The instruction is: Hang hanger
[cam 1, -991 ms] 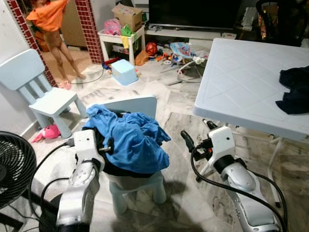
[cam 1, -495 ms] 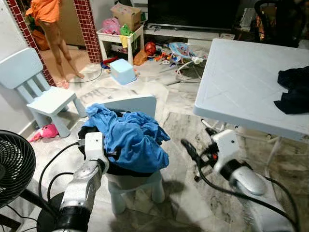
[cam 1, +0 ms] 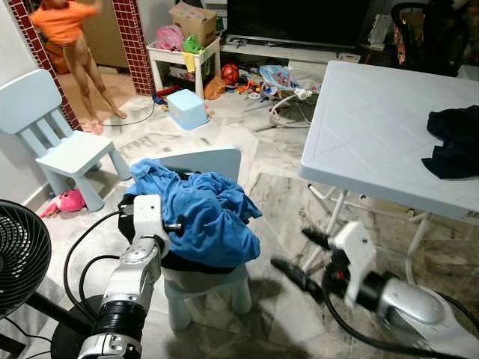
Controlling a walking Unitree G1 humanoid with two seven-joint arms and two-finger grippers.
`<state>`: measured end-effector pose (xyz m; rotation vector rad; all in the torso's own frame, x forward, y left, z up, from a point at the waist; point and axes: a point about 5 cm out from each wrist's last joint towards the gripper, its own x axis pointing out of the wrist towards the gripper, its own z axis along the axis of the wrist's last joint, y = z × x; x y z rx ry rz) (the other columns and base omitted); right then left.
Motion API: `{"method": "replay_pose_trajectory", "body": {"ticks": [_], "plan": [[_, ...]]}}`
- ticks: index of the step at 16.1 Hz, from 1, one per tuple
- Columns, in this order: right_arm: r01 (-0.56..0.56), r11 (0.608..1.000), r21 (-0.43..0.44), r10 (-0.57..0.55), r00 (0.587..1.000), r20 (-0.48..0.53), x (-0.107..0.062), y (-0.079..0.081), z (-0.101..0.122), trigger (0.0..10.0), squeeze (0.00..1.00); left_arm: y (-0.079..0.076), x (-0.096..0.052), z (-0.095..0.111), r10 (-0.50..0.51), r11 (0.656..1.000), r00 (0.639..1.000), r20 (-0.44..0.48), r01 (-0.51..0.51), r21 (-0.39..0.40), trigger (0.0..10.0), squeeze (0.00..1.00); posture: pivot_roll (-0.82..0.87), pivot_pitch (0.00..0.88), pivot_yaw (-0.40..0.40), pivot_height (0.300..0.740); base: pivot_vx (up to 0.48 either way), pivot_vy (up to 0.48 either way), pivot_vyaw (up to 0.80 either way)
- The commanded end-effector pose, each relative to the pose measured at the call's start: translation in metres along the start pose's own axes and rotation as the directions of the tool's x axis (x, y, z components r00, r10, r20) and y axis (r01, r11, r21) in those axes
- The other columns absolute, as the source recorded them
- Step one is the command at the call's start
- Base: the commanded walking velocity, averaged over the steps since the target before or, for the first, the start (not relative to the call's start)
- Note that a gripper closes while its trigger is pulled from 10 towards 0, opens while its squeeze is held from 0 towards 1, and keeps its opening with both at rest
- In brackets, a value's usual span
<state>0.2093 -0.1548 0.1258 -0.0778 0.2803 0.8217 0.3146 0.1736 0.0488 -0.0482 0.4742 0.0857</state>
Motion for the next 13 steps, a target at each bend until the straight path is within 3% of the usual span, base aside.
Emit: {"method": "replay_pose_trajectory", "body": {"ticks": [1, 3, 5, 8, 10, 13], "plan": [[-0.039, 0.999, -0.002, 0.039, 0.999, -0.004, -0.008, 0.001, 0.006, 10.0, 0.0, 0.003, 0.003, 0.002, 0.02, 1.0, 1.0, 0.001, -0.02, 0.008, 10.0, 0.0, -0.24, 0.0, -0.031, 0.74, 0.0, 0.0, 0.0], [-0.071, 0.996, 0.051, 0.072, 0.997, -0.01, -0.015, 0.001, 0.008, 10.0, 0.0, 0.001, 0.007, -0.001, 0.015, 1.0, 1.0, -0.022, -0.016, -0.003, 10.0, 0.0, -0.24, 0.0, -0.031, 0.74, 0.0, 0.0, 0.0], [-0.107, 0.994, 0.023, 0.107, 0.994, -0.001, -0.017, 0.005, 0.015, 10.0, 0.0, -0.003, 0.01, 0.005, 0.017, 0.999, 1.0, -0.004, -0.017, -0.034, 10.0, 0.0, -0.26, 0.0, -0.028, 0.74, 0.0, 0.0, 0.0], [-0.064, 0.998, 0.013, 0.064, 0.998, 0.004, -0.013, 0.002, 0.016, 10.0, 0.0, -0.013, 0.008, 0.011, -0.025, 0.998, 0.999, 0.048, 0.028, -0.049, 10.0, 0.0, -0.25, 0.0, -0.025, 0.74, 0.0, 0.0, 0.27], [-0.023, 1.0, 0.005, 0.022, 0.999, 0.024, -0.005, -0.001, 0.016, 10.0, 0.0, -0.02, -0.005, 0.01, -0.062, 0.997, 0.994, 0.091, 0.066, -0.032, 10.0, 0.0, -0.21, 0.0, -0.021, 0.74, 0.0, 0.0, 0.45], [0.15, 0.988, 0.037, -0.153, 0.986, 0.071, 0.012, -0.02, 0.016, 10.0, 0.0, -0.011, -0.026, 0.003, -0.032, 0.999, 0.991, 0.129, 0.038, -0.037, 10.0, 0.0, -0.16, 0.0, -0.025, 0.74, 0.0, 0.0, 0.0]]}}
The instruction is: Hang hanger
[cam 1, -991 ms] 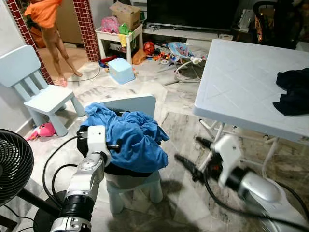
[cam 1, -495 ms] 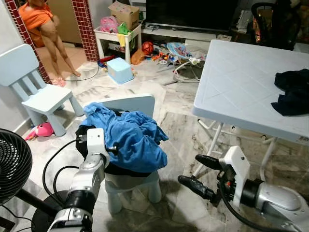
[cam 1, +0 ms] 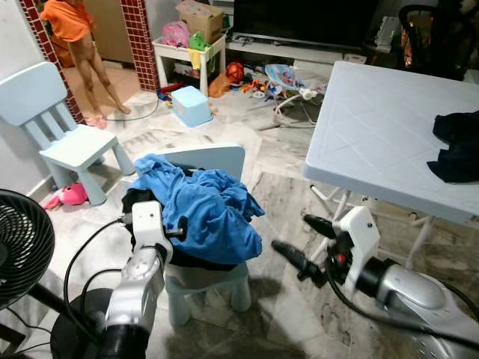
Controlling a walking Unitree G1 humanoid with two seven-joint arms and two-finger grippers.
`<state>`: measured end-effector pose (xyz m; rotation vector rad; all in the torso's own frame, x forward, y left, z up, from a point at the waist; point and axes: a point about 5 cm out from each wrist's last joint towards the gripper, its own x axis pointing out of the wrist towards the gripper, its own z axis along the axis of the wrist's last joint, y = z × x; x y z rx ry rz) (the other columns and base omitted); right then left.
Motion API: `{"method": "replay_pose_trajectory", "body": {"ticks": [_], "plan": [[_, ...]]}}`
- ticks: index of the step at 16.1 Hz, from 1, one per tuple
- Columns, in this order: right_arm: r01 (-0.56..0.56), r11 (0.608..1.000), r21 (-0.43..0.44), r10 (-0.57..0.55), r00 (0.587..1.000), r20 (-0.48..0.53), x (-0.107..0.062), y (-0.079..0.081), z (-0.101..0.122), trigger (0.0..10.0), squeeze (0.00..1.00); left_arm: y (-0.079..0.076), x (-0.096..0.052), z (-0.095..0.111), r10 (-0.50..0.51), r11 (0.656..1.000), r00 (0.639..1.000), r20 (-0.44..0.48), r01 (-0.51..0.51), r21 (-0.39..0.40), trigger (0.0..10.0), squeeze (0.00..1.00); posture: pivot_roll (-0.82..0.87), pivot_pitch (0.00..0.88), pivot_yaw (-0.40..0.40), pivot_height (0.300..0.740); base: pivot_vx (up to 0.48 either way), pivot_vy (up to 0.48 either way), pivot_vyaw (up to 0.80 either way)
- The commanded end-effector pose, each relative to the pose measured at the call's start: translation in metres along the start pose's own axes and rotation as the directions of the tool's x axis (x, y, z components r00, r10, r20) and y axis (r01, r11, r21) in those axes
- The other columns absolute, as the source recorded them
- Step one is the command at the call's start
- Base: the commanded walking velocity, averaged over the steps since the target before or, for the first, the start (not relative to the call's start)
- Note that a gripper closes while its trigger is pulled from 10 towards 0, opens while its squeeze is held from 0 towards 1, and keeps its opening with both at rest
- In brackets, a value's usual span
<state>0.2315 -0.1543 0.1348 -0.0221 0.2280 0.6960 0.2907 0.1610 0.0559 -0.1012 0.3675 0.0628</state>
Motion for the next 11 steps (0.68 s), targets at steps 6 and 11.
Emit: {"method": "replay_pose_trajectory", "body": {"ticks": [6, 11], "plan": [[0.139, 0.99, -0.013, -0.138, 0.989, 0.06, 0.021, -0.016, 0.003, 10.0, 0.0, 0.011, -0.016, 0.011, 0.037, 0.999, 0.999, 0.031, -0.037, 0.014, 10.0, 0.0, -0.11, 0.0, -0.015, 0.74, 0.0, 0.0, 0.4], [0.265, 0.964, -0.009, -0.263, 0.958, 0.112, 0.018, -0.028, 0.006, 10.0, 0.0, 0.007, -0.009, 0.016, -0.018, 1.0, 1.0, 0.0, 0.018, 0.02, 10.0, 0.0, -0.13, 0.0, -0.001, 0.74, 0.0, 0.0, 0.16]]}}
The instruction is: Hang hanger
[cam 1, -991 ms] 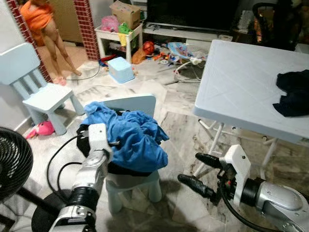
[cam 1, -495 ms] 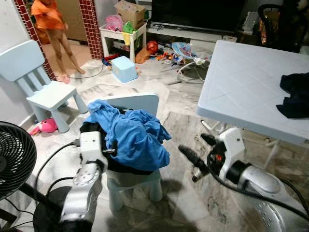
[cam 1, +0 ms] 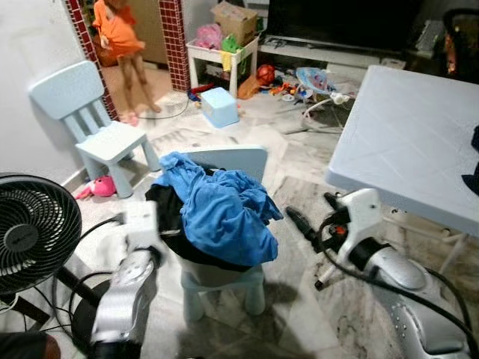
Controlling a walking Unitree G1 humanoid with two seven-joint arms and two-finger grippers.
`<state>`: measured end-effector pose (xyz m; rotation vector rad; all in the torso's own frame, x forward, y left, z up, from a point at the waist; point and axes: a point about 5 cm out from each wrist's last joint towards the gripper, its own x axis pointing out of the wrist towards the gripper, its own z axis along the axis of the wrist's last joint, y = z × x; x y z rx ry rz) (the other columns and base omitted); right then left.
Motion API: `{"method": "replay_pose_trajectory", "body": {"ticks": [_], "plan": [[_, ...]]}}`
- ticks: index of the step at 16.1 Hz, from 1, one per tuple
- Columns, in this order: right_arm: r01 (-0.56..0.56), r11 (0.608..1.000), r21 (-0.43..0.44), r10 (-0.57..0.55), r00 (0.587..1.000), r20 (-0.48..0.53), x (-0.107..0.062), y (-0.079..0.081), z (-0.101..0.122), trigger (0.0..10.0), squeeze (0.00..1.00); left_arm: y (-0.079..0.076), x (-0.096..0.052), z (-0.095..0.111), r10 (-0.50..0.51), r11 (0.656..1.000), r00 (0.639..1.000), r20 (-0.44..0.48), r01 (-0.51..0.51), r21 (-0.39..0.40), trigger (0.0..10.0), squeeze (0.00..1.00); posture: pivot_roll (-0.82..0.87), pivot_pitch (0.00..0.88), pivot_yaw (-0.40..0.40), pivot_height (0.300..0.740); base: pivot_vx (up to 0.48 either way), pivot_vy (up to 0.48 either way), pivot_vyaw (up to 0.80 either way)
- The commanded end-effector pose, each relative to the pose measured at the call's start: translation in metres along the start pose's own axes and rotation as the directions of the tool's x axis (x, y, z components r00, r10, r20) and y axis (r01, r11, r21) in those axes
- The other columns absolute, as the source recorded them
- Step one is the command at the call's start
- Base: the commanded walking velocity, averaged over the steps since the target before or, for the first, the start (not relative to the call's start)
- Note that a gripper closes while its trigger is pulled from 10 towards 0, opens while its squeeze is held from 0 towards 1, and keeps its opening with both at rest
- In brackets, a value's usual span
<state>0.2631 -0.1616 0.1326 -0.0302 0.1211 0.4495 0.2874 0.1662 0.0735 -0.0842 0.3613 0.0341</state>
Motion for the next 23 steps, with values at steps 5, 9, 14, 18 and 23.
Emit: {"method": "replay_pose_trajectory", "body": {"ticks": [5, 9, 14, 18, 23], "plan": [[0.023, 0.999, -0.03, -0.022, 1.0, 0.015, -0.006, -0.002, 0.005, 10.0, 0.0, 0.0, 0.02, -0.001, 0.01, 0.998, 0.998, -0.068, -0.014, -0.058, 10.0, 0.0, -0.16, 0.0, -0.016, 0.74, 0.0, 0.0, 0.0], [0.036, 0.998, -0.044, -0.036, 0.999, -0.001, -0.02, -0.006, 0.009, 10.0, 0.0, 0.0, 0.034, -0.007, 0.019, 0.996, 0.993, -0.114, -0.029, -0.089, 10.0, 0.0, -0.21, 0.0, -0.027, 0.74, 0.0, 0.0, 0.0], [0.084, 0.996, -0.031, -0.087, 0.993, -0.084, -0.059, -0.008, -0.001, 10.0, 0.0, -0.011, 0.041, -0.006, 0.008, 0.995, 0.993, -0.117, -0.019, -0.095, 10.0, 0.0, -0.25, 0.06, -0.046, 0.74, 0.0, 0.0, 0.0], [0.129, 0.991, -0.036, -0.133, 0.979, -0.153, -0.091, -0.008, 0.0, 10.0, 0.0, -0.023, 0.045, -0.012, 0.023, 0.994, 0.993, -0.119, -0.035, -0.104, 10.0, 0.0, -0.3, 0.119, -0.079, 0.74, 0.0, 0.0, 0.0], [0.138, 0.99, -0.039, -0.143, 0.969, -0.204, -0.104, -0.01, -0.002, 10.0, 0.0, -0.017, 0.044, -0.003, 0.136, 0.987, 0.99, -0.037, -0.139, -0.075, 10.0, 0.0, -0.3, 0.152, -0.113, 0.74, 0.0, 0.0, 0.0]]}}
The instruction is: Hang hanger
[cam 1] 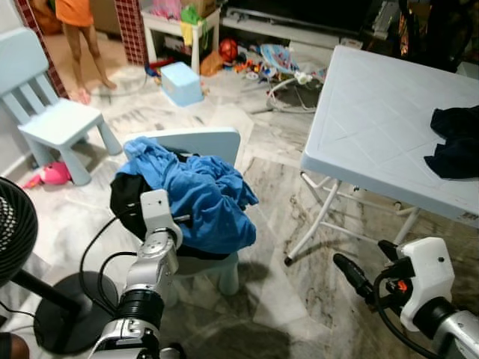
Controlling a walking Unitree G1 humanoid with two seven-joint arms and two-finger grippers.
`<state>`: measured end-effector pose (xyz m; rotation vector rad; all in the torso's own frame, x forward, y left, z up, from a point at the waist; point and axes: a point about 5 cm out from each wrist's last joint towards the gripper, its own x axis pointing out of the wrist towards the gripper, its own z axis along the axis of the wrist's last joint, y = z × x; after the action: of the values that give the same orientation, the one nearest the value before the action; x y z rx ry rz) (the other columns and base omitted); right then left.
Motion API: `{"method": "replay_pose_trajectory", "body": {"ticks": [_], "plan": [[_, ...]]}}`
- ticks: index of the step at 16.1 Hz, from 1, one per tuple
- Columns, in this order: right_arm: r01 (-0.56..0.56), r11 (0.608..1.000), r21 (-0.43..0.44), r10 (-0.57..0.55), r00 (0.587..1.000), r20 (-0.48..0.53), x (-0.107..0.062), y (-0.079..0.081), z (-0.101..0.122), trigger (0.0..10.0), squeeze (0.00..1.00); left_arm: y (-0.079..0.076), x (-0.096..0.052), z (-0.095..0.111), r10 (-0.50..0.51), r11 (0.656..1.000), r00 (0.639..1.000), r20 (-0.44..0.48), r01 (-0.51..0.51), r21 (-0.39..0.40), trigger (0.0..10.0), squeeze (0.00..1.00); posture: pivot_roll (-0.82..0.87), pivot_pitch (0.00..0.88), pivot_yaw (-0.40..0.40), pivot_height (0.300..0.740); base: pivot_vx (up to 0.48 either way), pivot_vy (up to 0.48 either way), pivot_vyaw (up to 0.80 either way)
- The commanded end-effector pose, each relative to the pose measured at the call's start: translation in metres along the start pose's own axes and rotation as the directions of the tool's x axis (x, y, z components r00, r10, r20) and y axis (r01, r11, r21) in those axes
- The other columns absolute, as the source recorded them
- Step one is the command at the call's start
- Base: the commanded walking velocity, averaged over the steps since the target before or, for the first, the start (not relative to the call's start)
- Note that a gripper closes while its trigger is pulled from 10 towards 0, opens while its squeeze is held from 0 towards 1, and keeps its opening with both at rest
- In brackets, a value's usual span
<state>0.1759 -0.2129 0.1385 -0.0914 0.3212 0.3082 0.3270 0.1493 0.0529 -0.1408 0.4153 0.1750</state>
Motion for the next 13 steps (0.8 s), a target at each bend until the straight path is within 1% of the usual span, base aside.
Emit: {"method": "replay_pose_trajectory", "body": {"ticks": [1, 3, 6, 8, 9, 10, 11, 12, 13], "plan": [[0.003, 1.0, -0.018, -0.003, 1.0, -0.011, -0.005, -0.002, 0.003, 10.0, 0.0, 0.005, -0.001, 0.008, 0.056, 0.998, 0.997, 0.06, -0.058, 0.036, 10.0, 0.0, -0.29, 0.156, -0.118, 0.74, 0.0, 0.0, 0.0], [0.003, 1.0, -0.02, -0.004, 1.0, -0.017, -0.005, -0.003, 0.002, 10.0, 0.0, 0.006, -0.002, 0.01, 0.07, 0.996, 0.995, 0.071, -0.073, 0.041, 10.0, 0.0, -0.28, 0.155, -0.121, 0.74, 0.0, 0.0, 0.0], [0.017, 1.0, -0.017, -0.018, 1.0, -0.006, -0.002, -0.003, 0.005, 10.0, 0.0, 0.008, 0.002, 0.004, 0.048, 0.999, 0.998, 0.031, -0.049, 0.024, 10.0, 0.0, -0.29, 0.154, -0.121, 0.74, 0.0, 0.0, 0.0], [0.033, 0.999, -0.021, -0.033, 0.999, -0.002, -0.004, -0.004, 0.005, 10.0, 0.0, 0.003, 0.006, 0.006, 0.039, 0.998, 0.999, 0.033, -0.04, 0.04, 10.0, 0.0, -0.29, 0.15, -0.119, 0.74, 0.0, 0.0, 0.0], [0.054, 0.998, -0.026, -0.054, 0.999, 0.002, -0.005, -0.007, 0.006, 10.0, 0.0, -0.001, 0.008, 0.006, 0.026, 0.999, 0.999, 0.031, -0.027, 0.047, 8.8, 0.0, -0.3, 0.148, -0.116, 0.74, 0.0, 0.0, 0.0], [0.057, 0.998, -0.026, -0.057, 0.998, 0.002, -0.005, -0.008, 0.006, 10.0, 0.0, -0.002, 0.008, 0.006, 0.025, 0.999, 0.999, 0.032, -0.027, 0.043, 3.3, 0.0, -0.3, 0.145, -0.115, 0.74, 0.0, 0.0, 0.0], [0.063, 0.998, -0.029, -0.063, 0.998, 0.003, -0.004, -0.009, 0.006, 10.0, 0.0, -0.003, 0.009, 0.006, 0.023, 0.999, 0.999, 0.029, -0.024, 0.043, 0.0, 0.0, -0.3, 0.144, -0.112, 0.74, 0.0, 0.0, 0.0], [0.066, 0.997, -0.03, -0.066, 0.998, 0.005, -0.003, -0.009, 0.006, 10.0, 0.0, -0.004, 0.01, 0.006, 0.022, 0.999, 0.999, 0.026, -0.023, 0.047, 0.0, 0.0, -0.31, 0.143, -0.11, 0.74, 0.0, 0.0, 0.0], [0.068, 0.997, -0.03, -0.068, 0.998, 0.006, -0.002, -0.01, 0.006, 10.0, 0.0, -0.006, 0.01, 0.008, 0.013, 0.998, 1.0, 0.028, -0.015, 0.053, 0.5, 0.0, -0.3, 0.139, -0.109, 0.74, 0.0, 0.0, 0.0]]}}
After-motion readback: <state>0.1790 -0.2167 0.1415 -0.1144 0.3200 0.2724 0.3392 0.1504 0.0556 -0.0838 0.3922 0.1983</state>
